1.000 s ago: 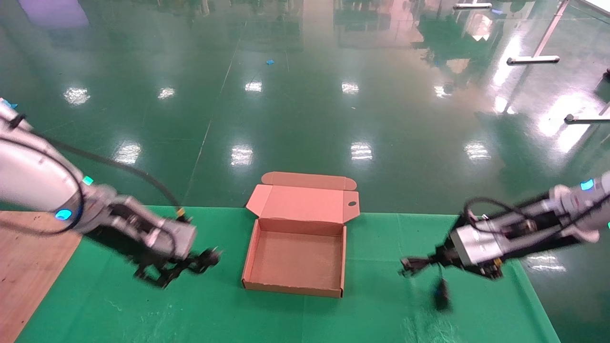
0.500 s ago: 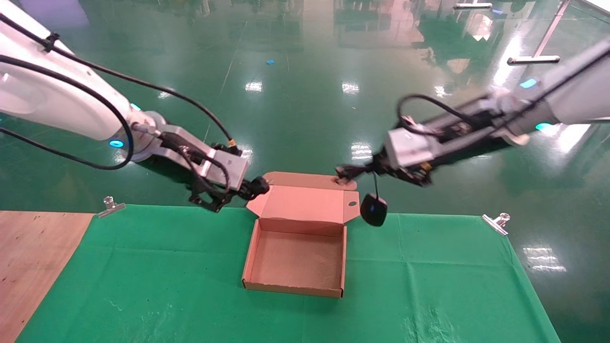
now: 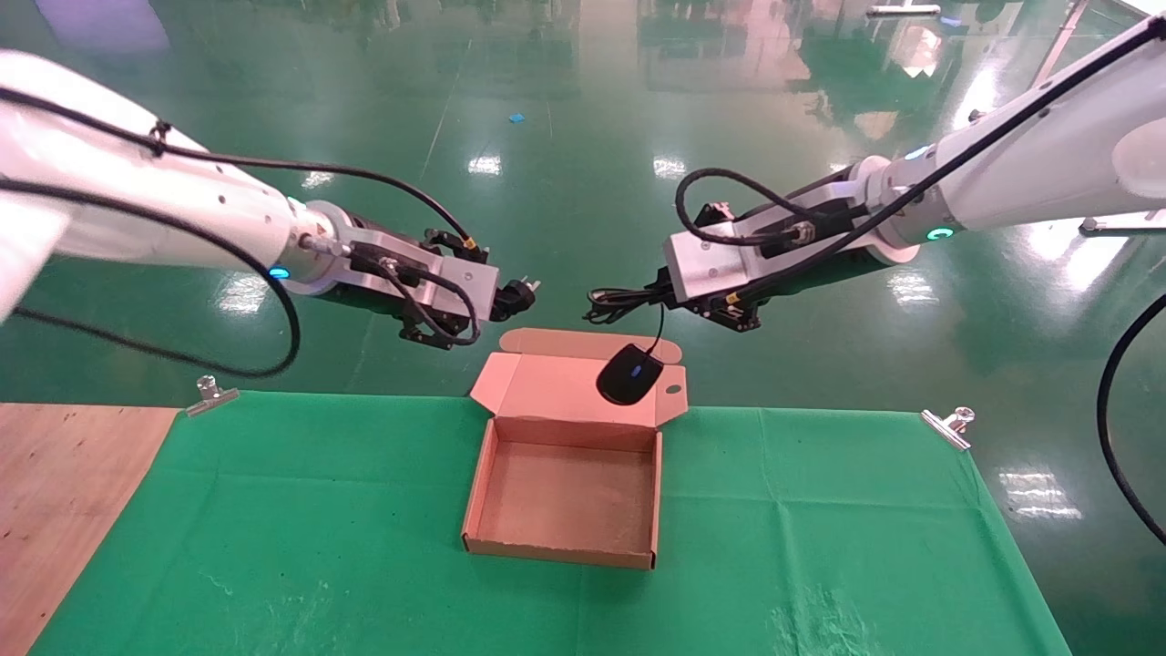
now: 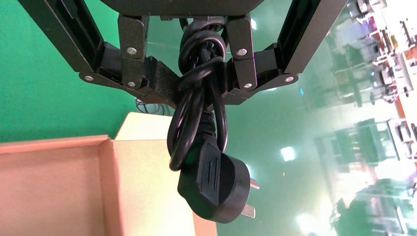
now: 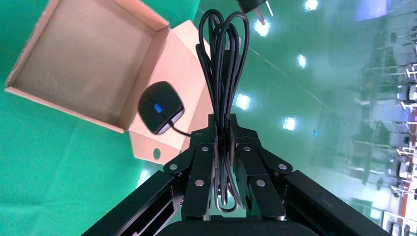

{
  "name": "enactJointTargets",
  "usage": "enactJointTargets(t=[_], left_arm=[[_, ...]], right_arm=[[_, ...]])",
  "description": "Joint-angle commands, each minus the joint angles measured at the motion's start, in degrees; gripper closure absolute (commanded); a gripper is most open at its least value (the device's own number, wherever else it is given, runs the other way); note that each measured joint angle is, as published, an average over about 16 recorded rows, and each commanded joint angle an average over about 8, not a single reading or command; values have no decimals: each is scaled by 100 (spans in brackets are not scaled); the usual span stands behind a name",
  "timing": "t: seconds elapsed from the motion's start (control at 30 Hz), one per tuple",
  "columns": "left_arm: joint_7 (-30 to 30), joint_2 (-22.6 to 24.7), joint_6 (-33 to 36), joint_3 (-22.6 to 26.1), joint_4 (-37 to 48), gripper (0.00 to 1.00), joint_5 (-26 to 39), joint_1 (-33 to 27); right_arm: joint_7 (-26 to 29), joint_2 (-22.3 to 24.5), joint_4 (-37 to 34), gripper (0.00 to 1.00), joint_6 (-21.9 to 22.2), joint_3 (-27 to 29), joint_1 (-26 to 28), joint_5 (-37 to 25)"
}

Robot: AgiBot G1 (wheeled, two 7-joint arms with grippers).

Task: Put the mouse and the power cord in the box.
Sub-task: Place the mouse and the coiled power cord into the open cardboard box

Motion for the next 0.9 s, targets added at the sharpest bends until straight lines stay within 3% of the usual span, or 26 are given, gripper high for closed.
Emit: enactJointTargets(t=[0.03,0.3,0.47,0.73,0.9], left_arm=[[-4,0,-187,-13,-17,100,-48,83],[356,35,-530,-56,-395,98,-442,703],[450,82,-1046,113,-784,88,-578,1349],[-77,110,-2375,819,-1464,75,-347,2081],[-506,111,-2792,1224,-1651,66,-310,2306]], right_arm=[[-3,-17,15,100,57,8,-19,21],[-12,82,-71,100,15,16,-18,65],[-62,161,-186,100,-144,28,1,88],[-178,240,-303,100,-326,36,-2,105],[-222,264,-352,100,-299,43,-30,115]])
